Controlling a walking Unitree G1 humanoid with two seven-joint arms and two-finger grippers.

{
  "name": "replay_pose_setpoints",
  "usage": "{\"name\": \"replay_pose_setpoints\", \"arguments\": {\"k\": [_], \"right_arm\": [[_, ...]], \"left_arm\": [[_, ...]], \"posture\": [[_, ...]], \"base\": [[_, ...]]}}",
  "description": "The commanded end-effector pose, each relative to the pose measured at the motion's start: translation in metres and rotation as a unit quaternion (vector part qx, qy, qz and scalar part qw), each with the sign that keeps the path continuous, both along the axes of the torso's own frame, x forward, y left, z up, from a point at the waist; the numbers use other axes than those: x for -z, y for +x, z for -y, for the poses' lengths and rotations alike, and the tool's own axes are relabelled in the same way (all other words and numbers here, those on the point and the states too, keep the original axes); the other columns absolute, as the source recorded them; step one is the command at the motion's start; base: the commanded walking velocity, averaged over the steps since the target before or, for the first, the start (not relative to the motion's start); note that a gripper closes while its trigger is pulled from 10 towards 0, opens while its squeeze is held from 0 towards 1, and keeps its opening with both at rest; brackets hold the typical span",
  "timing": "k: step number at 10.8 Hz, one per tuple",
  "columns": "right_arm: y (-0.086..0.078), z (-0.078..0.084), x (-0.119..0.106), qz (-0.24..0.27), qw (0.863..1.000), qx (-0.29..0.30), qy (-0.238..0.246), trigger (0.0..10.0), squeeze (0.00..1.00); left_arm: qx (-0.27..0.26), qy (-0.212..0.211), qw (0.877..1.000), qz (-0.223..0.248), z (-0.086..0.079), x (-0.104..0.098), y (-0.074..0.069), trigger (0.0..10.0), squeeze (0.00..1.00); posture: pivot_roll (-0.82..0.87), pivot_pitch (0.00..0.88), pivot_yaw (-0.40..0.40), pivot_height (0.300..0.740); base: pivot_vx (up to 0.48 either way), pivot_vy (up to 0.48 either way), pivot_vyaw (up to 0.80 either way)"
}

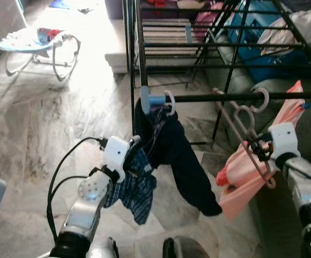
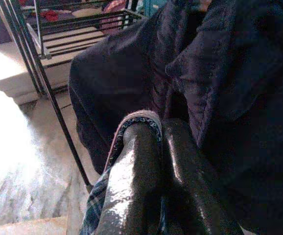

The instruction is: Hang hanger

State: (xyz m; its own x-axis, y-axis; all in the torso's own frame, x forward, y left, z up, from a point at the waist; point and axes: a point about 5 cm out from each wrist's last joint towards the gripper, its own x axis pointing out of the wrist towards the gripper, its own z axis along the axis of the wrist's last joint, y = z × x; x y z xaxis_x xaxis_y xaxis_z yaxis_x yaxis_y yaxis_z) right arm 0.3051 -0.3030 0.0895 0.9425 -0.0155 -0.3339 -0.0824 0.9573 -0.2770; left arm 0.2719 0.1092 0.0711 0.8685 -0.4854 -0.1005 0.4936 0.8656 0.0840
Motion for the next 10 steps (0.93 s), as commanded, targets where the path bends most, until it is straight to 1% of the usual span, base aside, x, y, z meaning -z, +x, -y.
{"name": "replay_pose_setpoints", "arguments": {"k": [1, 2, 5, 7, 10], "right_arm": [[-0.002, 0.001, 0.005, -0.017, 1.0, 0.004, 0.019, 0.0, 0.0], [-0.004, -0.001, 0.01, -0.027, 0.999, 0.004, 0.037, 0.0, 0.0], [-0.004, -0.013, 0.018, -0.038, 0.997, -0.001, 0.064, 0.0, 0.0], [-0.007, -0.017, 0.024, -0.046, 0.997, -0.004, 0.065, 0.0, 0.0], [-0.007, -0.013, 0.023, -0.044, 0.997, 0.008, 0.062, 0.0, 0.0]], "left_arm": [[0.003, 0.008, 1.0, -0.001, 0.002, 0.0, 0.001, 10.0, 0.0], [0.003, 0.009, 1.0, -0.002, 0.002, 0.0, 0.001, 10.0, 0.0], [0.007, 0.017, 1.0, -0.007, 0.003, 0.002, 0.0, 10.0, 0.0], [0.007, 0.02, 1.0, -0.006, 0.004, 0.002, 0.001, 10.0, 0.0], [0.008, 0.021, 1.0, -0.006, 0.004, 0.002, 0.002, 10.0, 0.0]], "posture": [[-0.07, 0.131, -0.056, 0.74], [-0.07, 0.133, -0.056, 0.74], [-0.07, 0.133, -0.054, 0.74], [-0.07, 0.133, -0.053, 0.74], [-0.07, 0.13, -0.051, 0.74]], "base": [[0.0, 0.0, 0.0], [0.0, 0.0, 0.0], [0.0, 0.0, 0.0], [0.0, 0.0, 0.0], [0.0, 0.0, 0.0]]}}
